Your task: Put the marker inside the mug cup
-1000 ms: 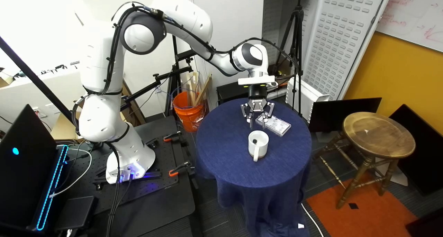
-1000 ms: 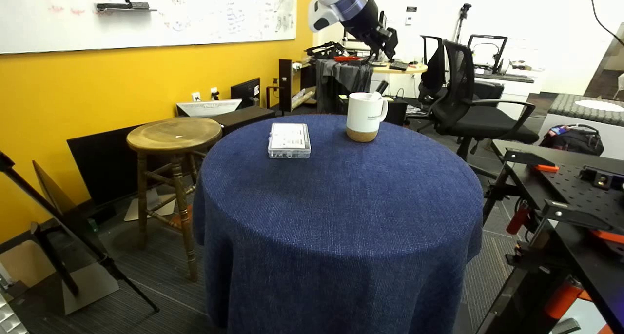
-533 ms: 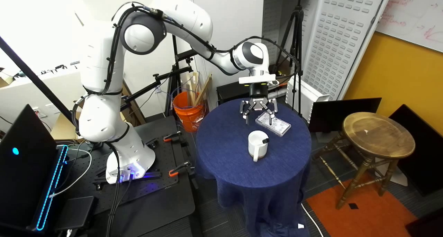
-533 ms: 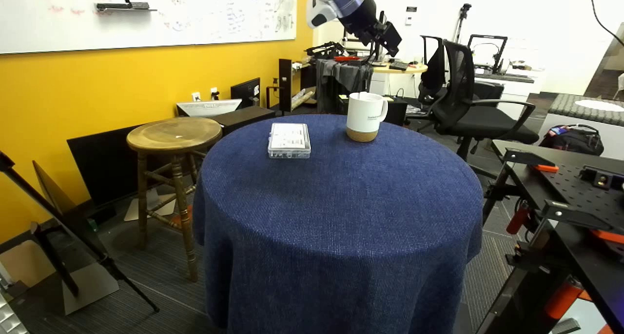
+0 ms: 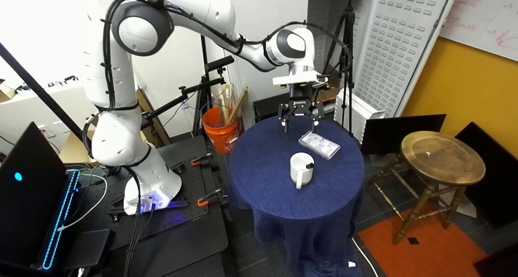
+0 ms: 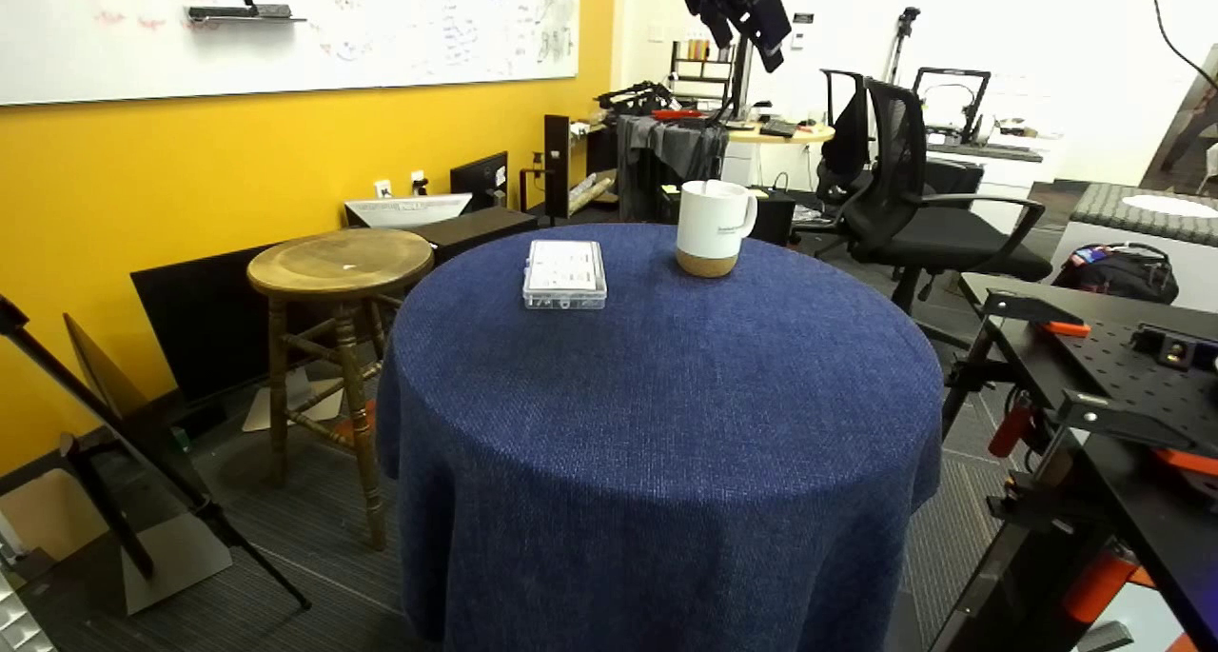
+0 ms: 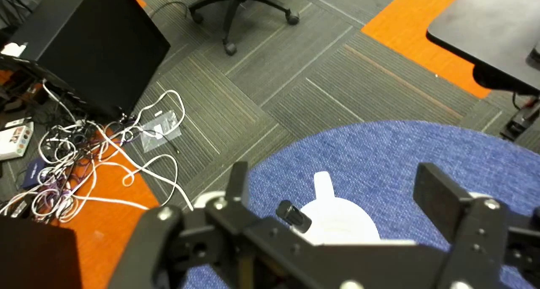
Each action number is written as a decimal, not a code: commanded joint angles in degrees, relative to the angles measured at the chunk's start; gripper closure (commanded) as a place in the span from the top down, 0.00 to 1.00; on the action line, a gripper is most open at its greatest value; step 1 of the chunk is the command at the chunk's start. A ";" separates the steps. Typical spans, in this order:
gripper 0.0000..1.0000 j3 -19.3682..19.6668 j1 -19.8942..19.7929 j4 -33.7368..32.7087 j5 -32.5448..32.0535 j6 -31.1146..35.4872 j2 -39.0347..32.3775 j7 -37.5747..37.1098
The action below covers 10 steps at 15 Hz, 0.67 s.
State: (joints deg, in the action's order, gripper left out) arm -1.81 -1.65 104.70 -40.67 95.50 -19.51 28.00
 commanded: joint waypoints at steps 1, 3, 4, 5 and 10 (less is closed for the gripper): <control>1.00 -0.36 -1.56 5.78 6.85 6.54 8.18 -1.19; 1.00 0.05 -1.70 7.45 11.03 10.79 10.67 -1.06; 1.00 0.25 -1.73 8.40 13.12 13.25 11.77 -0.92; 1.00 0.43 -1.74 9.32 15.23 15.97 12.63 -0.84; 1.00 0.75 -2.03 14.81 25.41 32.62 15.29 1.61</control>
State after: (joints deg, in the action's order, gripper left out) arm -1.41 -3.36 114.73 -20.01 119.36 -7.23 28.00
